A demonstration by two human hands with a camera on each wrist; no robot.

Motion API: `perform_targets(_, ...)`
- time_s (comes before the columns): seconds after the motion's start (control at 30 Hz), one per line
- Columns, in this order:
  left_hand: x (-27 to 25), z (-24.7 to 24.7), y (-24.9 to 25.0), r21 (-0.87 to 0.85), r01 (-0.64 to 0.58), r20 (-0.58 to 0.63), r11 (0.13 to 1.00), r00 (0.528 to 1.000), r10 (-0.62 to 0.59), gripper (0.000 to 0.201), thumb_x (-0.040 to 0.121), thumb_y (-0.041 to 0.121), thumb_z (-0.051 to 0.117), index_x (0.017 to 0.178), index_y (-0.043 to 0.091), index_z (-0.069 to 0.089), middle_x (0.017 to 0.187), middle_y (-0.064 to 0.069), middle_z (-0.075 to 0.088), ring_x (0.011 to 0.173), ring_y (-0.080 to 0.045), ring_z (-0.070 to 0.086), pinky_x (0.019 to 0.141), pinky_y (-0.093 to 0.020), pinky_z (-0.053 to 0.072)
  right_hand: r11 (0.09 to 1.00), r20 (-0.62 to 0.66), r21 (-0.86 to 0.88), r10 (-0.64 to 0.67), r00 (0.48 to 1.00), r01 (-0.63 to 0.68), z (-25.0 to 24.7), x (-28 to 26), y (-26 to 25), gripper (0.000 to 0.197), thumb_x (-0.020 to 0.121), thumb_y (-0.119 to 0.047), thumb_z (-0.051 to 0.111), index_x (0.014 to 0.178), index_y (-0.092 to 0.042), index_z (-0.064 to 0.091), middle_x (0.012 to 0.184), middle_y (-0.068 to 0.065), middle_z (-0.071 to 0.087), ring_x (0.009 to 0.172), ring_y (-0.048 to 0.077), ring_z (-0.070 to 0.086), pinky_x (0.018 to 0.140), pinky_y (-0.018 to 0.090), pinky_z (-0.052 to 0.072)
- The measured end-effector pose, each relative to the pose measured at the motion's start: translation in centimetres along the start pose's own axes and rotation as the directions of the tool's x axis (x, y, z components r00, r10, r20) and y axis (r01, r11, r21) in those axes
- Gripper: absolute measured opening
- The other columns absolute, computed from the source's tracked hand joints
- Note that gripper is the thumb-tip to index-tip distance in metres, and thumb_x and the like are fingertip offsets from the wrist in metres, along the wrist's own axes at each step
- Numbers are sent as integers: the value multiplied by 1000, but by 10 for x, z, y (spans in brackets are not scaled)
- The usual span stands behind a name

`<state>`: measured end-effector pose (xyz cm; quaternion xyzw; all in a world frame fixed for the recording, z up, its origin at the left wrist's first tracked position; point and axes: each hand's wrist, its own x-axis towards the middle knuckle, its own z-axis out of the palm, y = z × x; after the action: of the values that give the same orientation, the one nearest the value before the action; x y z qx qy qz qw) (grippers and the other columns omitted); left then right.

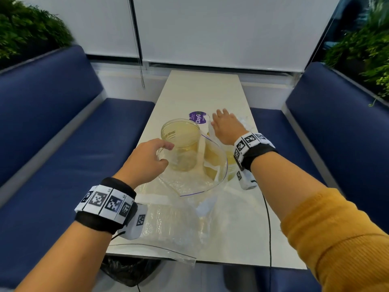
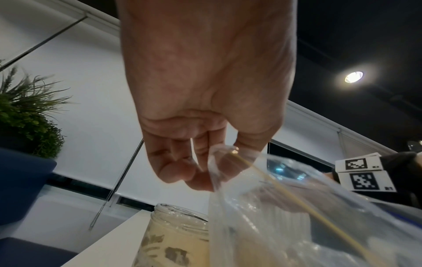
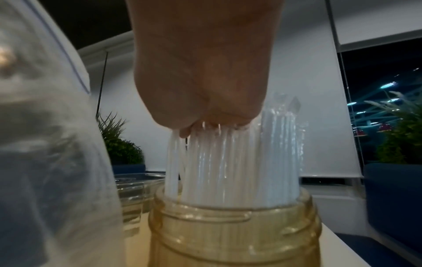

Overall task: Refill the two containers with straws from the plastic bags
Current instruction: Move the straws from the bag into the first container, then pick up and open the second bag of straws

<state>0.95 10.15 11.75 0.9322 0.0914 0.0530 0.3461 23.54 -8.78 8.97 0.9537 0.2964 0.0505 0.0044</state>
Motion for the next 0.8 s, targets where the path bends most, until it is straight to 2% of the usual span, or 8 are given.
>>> perform_targets(0.1, 0, 0, 1, 12, -35, 22, 999, 999, 35, 45, 89, 7, 63, 131, 24, 61, 113, 9, 66, 107, -31, 64, 77, -19, 45, 1000, -62, 4, -3, 998, 4, -14, -10, 3, 53, 109, -36, 26, 156, -12, 27, 164, 15, 21, 153, 36, 13, 122, 48, 20)
perform_targets(0.17, 1, 2, 3, 0, -60, 25, 998, 998, 60, 43, 90, 10, 63, 131, 23, 60, 131, 9, 62, 106, -29, 66, 88, -30, 51, 986, -169, 167, 24, 985, 4, -37, -27, 0, 53, 108, -43, 32, 152, -15, 40, 161, 13, 31, 152, 33, 21, 122, 46, 23)
perform_targets(0.27, 3, 8, 14, -120, -40, 14, 992, 999, 42, 42, 94, 10, 57, 135, 17, 57, 136, 2, 58, 79, -18, 73, 69, -32, 61, 898, -220, 439, 65, 973, 39, -74, -66, -16, 66, 97, -66, 37, 104, -13, 77, 105, 7, 74, 99, 25, 68, 89, 40, 54)
perform_targets(0.37, 5, 15, 33, -287, -25, 26, 957, 999, 34, 43, 99, 10, 51, 142, 9, 51, 134, -9, 59, 57, -12, 70, 50, -20, 56, 834, -23, 544, -94, 995, 91, -100, -112, -41, 75, 74, -85, 50, 75, -15, 79, 63, 1, 69, 54, 14, 58, 58, 29, 49)
perform_targets(0.5, 1, 16, 57, -578, 36, 77, 816, 997, 11, 40, 105, 9, 41, 144, 6, 50, 119, -11, 64, 61, -11, 71, 58, -29, 61, 860, 121, 485, -242, 963, 155, -95, -136, -53, 45, 75, -58, 78, 96, -18, 78, 84, -8, 74, 80, 5, 68, 76, 23, 56)
perform_targets(0.63, -4, 12, 61, -712, -92, 15, 696, 989, 146, 37, 108, 14, 37, 140, 28, 49, 125, 8, 61, 76, -26, 73, 63, -40, 62, 737, -30, 660, -170, 985, 147, -102, -148, -33, 12, 98, -20, 64, 93, -11, 69, 88, -2, 76, 81, 14, 72, 76, 25, 55)
perform_targets(0.73, 0, 19, 37, -585, -168, -175, 794, 981, 78, 32, 104, 19, 44, 132, 31, 53, 123, 6, 63, 83, -25, 70, 70, -47, 60, 585, -152, 793, -80, 985, 170, -122, -166, -13, 14, 104, -11, 53, 102, 0, 61, 99, 7, 77, 90, 22, 74, 76, 27, 56)
perform_targets(0.8, 0, 31, 17, -419, -49, -178, 906, 984, -29, 30, 101, 34, 49, 130, 27, 53, 117, 4, 63, 96, -25, 66, 85, -52, 57, 465, -249, 856, -12, 968, 226, -130, -178, -5, 13, 105, -7, 48, 107, 2, 57, 101, 13, 76, 94, 31, 74, 80, 35, 58)
